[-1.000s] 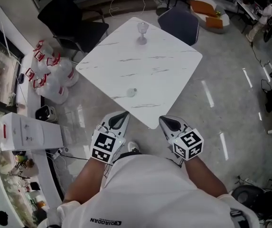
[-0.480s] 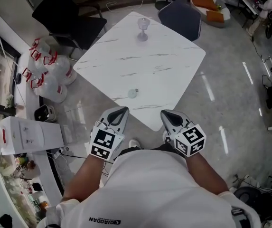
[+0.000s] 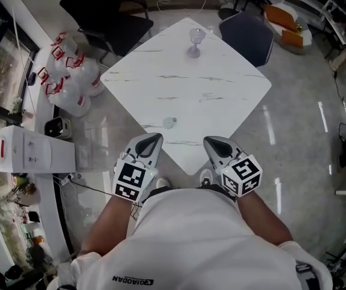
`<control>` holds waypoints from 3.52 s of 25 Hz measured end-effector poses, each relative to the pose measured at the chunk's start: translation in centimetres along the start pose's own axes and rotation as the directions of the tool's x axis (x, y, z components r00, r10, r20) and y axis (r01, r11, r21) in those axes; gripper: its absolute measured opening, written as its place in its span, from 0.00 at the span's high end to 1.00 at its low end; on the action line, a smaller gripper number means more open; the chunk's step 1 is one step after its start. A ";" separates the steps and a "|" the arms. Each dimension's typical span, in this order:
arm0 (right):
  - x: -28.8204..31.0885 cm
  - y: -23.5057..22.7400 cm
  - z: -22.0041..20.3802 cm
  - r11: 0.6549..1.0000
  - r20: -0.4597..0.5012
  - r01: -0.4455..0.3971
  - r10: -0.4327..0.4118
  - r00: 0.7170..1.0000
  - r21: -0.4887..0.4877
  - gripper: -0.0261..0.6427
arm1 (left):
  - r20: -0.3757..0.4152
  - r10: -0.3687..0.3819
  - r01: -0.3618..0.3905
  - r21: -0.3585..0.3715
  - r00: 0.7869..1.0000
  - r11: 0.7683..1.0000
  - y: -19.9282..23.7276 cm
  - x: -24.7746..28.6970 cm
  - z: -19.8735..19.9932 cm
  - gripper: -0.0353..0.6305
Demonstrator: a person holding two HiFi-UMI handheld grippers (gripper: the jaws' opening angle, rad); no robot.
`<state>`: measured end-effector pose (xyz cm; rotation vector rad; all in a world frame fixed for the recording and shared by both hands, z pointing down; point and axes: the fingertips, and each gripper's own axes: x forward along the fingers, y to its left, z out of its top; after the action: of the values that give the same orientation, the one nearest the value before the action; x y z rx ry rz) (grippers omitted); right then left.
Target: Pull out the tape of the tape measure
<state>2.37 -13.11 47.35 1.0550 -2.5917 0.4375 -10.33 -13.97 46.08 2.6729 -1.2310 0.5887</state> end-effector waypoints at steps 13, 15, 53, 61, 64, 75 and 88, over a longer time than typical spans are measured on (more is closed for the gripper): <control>0.5 -2.2 -0.2 0.998 -0.006 -0.062 0.062 0.998 -0.005 0.95 | -0.023 0.093 -0.092 0.033 0.995 0.995 0.5 1.6 0.5 0.93; 0.5 -2.3 -0.5 0.998 -0.007 -0.064 0.064 0.998 0.001 0.95 | -0.025 0.096 -0.095 0.043 0.995 0.995 0.6 1.7 0.6 0.93; 0.8 -2.1 0.1 0.999 0.020 -0.042 0.042 0.999 0.006 0.95 | -0.065 0.018 -0.011 0.119 0.998 0.993 0.0 2.8 -0.3 0.64; 0.7 -2.6 -0.4 0.999 0.010 -0.035 0.034 0.999 0.021 0.95 | -0.115 0.013 0.003 0.134 0.993 0.991 0.4 4.2 -1.7 0.64; 0.5 -3.1 -0.9 0.999 -0.004 -0.027 0.027 1.000 0.031 0.95 | -0.168 0.012 0.013 0.148 0.986 0.989 1.1 5.8 -3.5 0.64; 0.7 -5.3 -3.1 0.996 -0.066 -0.010 0.015 0.998 0.084 0.95 | -0.352 -0.024 0.097 0.191 0.936 0.977 2.4 11.5 -9.8 0.64; 1.7 -6.4 -6.2 0.991 -0.135 -0.031 0.049 0.990 0.127 0.95 | -0.521 -0.062 0.161 0.148 0.851 0.976 3.8 17.3 -17.3 0.64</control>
<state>6.82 -16.15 54.64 0.9759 -2.4935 0.6657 -8.02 -23.68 68.78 2.4442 -0.8938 1.3507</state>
